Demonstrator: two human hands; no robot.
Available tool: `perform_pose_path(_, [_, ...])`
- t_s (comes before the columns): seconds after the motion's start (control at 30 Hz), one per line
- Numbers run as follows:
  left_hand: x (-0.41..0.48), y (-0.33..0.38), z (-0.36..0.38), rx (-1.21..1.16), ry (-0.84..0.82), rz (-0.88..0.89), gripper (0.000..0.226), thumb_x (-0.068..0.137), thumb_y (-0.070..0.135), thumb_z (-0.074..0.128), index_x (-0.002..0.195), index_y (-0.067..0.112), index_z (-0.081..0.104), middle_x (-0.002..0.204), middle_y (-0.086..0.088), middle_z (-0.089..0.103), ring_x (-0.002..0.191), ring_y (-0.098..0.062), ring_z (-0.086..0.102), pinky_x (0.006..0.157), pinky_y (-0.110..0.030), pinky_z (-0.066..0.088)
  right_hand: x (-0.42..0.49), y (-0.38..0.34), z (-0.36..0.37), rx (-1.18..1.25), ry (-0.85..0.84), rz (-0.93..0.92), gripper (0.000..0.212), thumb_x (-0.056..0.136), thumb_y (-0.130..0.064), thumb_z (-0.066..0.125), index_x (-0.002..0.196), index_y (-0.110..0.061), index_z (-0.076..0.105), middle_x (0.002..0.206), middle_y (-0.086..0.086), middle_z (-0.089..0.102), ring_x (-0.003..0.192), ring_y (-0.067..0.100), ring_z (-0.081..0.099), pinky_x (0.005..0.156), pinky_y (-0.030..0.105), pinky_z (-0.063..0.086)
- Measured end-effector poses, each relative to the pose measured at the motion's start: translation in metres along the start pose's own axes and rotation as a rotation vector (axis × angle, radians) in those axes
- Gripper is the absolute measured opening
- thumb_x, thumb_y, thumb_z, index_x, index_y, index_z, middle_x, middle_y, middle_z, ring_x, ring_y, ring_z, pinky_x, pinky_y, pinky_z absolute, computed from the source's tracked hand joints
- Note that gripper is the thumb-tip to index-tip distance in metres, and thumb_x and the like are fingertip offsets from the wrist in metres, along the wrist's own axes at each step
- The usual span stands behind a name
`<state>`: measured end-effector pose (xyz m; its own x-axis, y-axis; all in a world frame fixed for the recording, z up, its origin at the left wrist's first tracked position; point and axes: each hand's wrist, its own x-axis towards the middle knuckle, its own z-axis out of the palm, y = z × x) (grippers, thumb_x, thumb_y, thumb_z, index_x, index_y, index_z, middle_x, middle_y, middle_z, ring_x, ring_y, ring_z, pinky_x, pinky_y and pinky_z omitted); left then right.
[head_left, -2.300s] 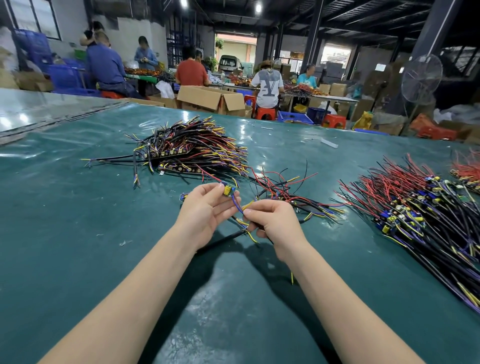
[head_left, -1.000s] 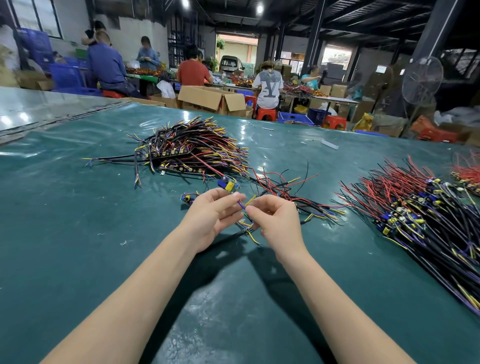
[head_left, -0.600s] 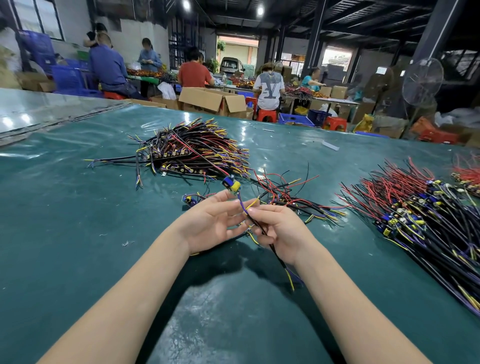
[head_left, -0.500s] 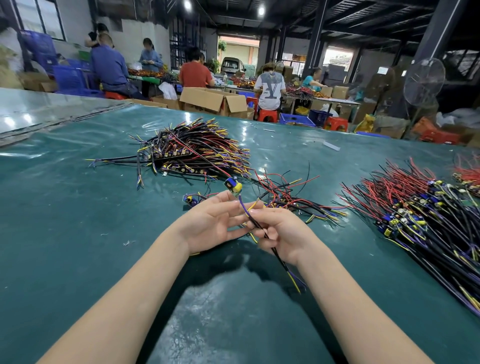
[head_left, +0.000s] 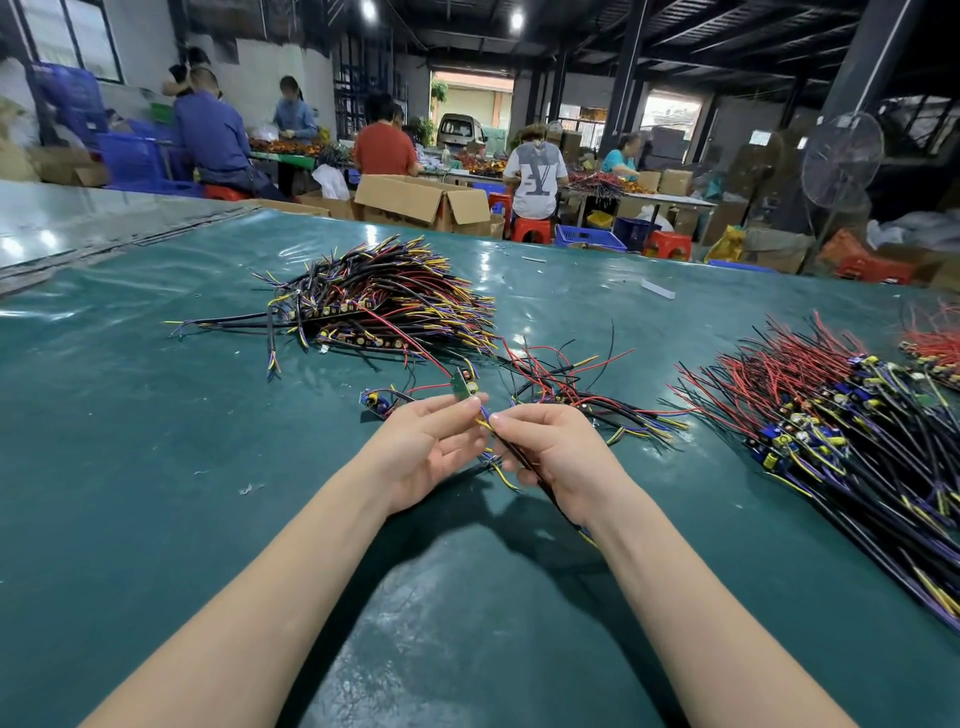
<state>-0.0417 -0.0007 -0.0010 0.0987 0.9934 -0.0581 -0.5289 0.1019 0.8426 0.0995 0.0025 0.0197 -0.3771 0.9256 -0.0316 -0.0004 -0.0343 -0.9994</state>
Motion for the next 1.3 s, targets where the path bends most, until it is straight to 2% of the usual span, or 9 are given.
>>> perform_pose_path(0.13, [-0.001, -0.001, -0.001, 0.125, 0.057, 0.029, 0.01, 0.086, 0.007, 0.059, 0.079, 0.011, 0.065, 0.058, 0.002, 0.067, 0.048, -0.005, 0.063, 0.047, -0.014, 0.051, 0.0, 0.001, 0.001, -0.166, 0.028, -0.09, 0.027, 0.089, -0.003, 0.055, 0.064, -0.013, 0.058, 0.049, -0.004, 0.052, 0.038, 0.003, 0.046, 0.038, 0.014, 0.033])
perform_pose_path(0.27, [0.0, 0.002, -0.006, 0.328, 0.086, 0.076, 0.032, 0.083, 0.011, 0.065, 0.053, 0.02, 0.069, 0.056, 0.006, 0.065, 0.048, -0.004, 0.06, 0.049, -0.016, 0.051, 0.001, 0.002, 0.002, -0.363, 0.061, -0.166, 0.031, 0.087, -0.002, 0.055, 0.06, -0.016, 0.056, 0.047, 0.001, 0.048, 0.037, 0.003, 0.04, 0.038, 0.011, 0.027])
perform_pose_path(0.4, [-0.003, 0.006, -0.007, 0.306, 0.028, -0.031, 0.003, 0.077, 0.021, 0.067, 0.08, 0.019, 0.067, 0.056, 0.008, 0.061, 0.045, -0.002, 0.055, 0.047, -0.016, 0.049, 0.002, 0.001, 0.0, -0.45, 0.034, -0.186, 0.03, 0.086, -0.005, 0.059, 0.06, -0.019, 0.056, 0.047, -0.003, 0.046, 0.038, 0.002, 0.038, 0.042, 0.011, 0.029])
perform_pose_path(0.47, [-0.002, 0.005, -0.009, 0.392, 0.026, -0.053, 0.012, 0.079, 0.027, 0.066, 0.089, 0.021, 0.066, 0.055, 0.011, 0.055, 0.043, -0.001, 0.05, 0.046, -0.016, 0.047, 0.004, 0.002, -0.001, -0.544, 0.04, -0.198, 0.03, 0.086, -0.007, 0.059, 0.06, -0.022, 0.055, 0.054, -0.004, 0.049, 0.048, 0.006, 0.04, 0.054, 0.02, 0.035])
perform_pose_path(0.63, [-0.002, 0.006, -0.006, 0.427, 0.04, -0.06, 0.007, 0.085, 0.026, 0.062, 0.088, 0.021, 0.067, 0.054, 0.011, 0.052, 0.045, -0.002, 0.051, 0.048, -0.018, 0.05, 0.004, 0.001, -0.005, -0.708, 0.055, -0.219, 0.032, 0.085, -0.013, 0.06, 0.057, -0.028, 0.054, 0.048, -0.012, 0.043, 0.046, 0.002, 0.035, 0.052, 0.022, 0.029])
perform_pose_path(0.73, [-0.001, 0.005, -0.005, 0.39, 0.072, -0.044, 0.015, 0.088, 0.024, 0.059, 0.081, 0.013, 0.066, 0.062, 0.001, 0.062, 0.048, -0.006, 0.061, 0.048, -0.02, 0.052, 0.005, 0.003, -0.006, -0.842, 0.023, -0.211, 0.015, 0.084, -0.015, 0.062, 0.07, -0.019, 0.065, 0.051, -0.013, 0.045, 0.049, 0.001, 0.039, 0.055, 0.025, 0.033])
perform_pose_path(0.87, [0.0, 0.003, -0.005, 0.348, 0.083, -0.022, 0.013, 0.09, 0.014, 0.057, 0.083, 0.004, 0.061, 0.064, -0.006, 0.066, 0.052, -0.012, 0.066, 0.05, -0.019, 0.053, 0.003, 0.006, -0.003, -0.603, -0.045, -0.115, 0.006, 0.084, -0.001, 0.06, 0.082, -0.002, 0.065, 0.05, -0.004, 0.05, 0.042, 0.003, 0.05, 0.043, 0.02, 0.045])
perform_pose_path(1.07, [-0.002, 0.006, -0.004, 0.262, 0.016, -0.008, 0.014, 0.091, 0.012, 0.053, 0.082, 0.007, 0.063, 0.056, -0.002, 0.065, 0.05, -0.01, 0.065, 0.05, -0.017, 0.052, 0.001, 0.003, -0.008, -0.311, -0.026, 0.008, 0.02, 0.082, 0.002, 0.062, 0.065, -0.01, 0.06, 0.039, -0.01, 0.047, 0.034, 0.003, 0.04, 0.035, 0.012, 0.024])
perform_pose_path(1.3, [-0.004, 0.009, -0.003, 0.114, 0.03, -0.078, 0.009, 0.09, 0.006, 0.052, 0.084, 0.008, 0.059, 0.059, -0.004, 0.067, 0.052, -0.011, 0.067, 0.049, -0.019, 0.053, 0.004, 0.002, -0.011, -0.155, 0.028, 0.074, 0.025, 0.08, -0.005, 0.066, 0.057, -0.016, 0.062, 0.049, -0.007, 0.05, 0.034, 0.004, 0.033, 0.033, 0.011, 0.019])
